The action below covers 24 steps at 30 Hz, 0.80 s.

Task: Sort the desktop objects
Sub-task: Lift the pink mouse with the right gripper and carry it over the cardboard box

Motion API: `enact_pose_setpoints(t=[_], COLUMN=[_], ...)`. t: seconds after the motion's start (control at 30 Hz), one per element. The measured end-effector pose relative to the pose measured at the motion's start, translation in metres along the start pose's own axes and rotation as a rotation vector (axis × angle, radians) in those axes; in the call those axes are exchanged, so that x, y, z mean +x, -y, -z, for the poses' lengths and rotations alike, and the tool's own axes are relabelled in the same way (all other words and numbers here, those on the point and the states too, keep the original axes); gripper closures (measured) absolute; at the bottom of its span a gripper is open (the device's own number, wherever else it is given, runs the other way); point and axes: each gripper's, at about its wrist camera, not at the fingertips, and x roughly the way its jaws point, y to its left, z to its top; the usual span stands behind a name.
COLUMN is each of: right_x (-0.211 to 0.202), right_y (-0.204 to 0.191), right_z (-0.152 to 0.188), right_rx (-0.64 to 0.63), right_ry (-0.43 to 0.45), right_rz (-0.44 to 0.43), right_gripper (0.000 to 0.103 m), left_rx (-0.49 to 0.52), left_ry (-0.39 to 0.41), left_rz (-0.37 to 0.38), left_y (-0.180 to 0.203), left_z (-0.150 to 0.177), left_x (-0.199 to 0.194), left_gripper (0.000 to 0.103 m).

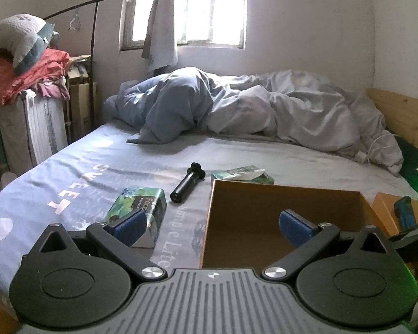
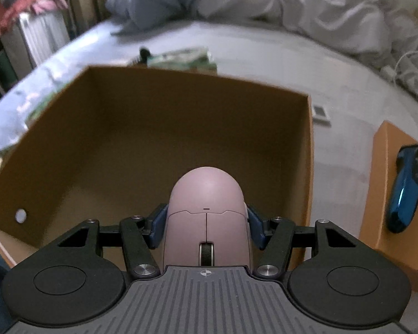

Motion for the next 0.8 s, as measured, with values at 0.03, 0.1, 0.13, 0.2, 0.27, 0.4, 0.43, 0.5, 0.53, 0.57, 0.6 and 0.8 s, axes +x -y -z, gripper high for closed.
enact_pose_setpoints(t=[0.03,0.1,0.13,0.2,0.27,0.4,0.43,0.5,0.53,0.57,0.6,0.8], right_x=[0.003,0.008,0.01,0.011,0.011,0.012,0.013,0.013,0.013,0.013,0.014,0.037], right_y=[-0.002,-0.006,-0.008,-0.011,-0.015,-0.023,-0.025,-0.029,-0.031,-0.033,-0.034,-0.025], right_z=[-0.001,-0.002,-0.002,0.002,0.006,0.014,0.016,0.02,0.022,0.024,0.026,0.012], right_rx=[-0.011,-0.033,-0.042,-0.046,-0.051,-0.06,-0.062,-0.067,-0.069,-0.072,-0.074,-0.07], right_ry=[-0.018,-0.053,-0.068,-0.08,-0.093,-0.117,-0.124,-0.136,-0.142,-0.149,-0.155,-0.233], right_rz=[0.008,0.024,0.03,0.029,0.027,0.023,0.022,0.02,0.019,0.018,0.017,0.025], right_gripper=[0.041,0.04,0.04,0.04,0.041,0.041,0.041,0.041,0.041,0.041,0.041,0.04], left_rx=[0.001,0.0,-0.002,-0.003,-0.003,-0.002,-0.002,-0.002,-0.002,-0.002,0.0,0.006], left_ry=[-0.003,-0.008,-0.01,-0.011,-0.011,-0.011,-0.012,-0.012,-0.012,-0.012,-0.011,-0.01], left_rz=[0.0,0.004,0.007,0.009,0.009,0.01,0.01,0.01,0.01,0.01,0.011,0.018], left_y=[0.0,0.001,0.001,0.001,0.001,0.001,0.001,0.001,0.001,0.001,0.001,0.001], left_z=[0.0,0.001,0.001,0.001,0.001,0.002,0.002,0.002,0.002,0.002,0.001,0.001], left_x=[0.0,0.001,0.001,0.001,0.001,0.001,0.001,0.001,0.001,0.001,0.001,0.003], left_gripper=[0.0,0.0,0.0,0.0,0.0,0.0,0.0,0.0,0.0,0.0,0.0,0.0])
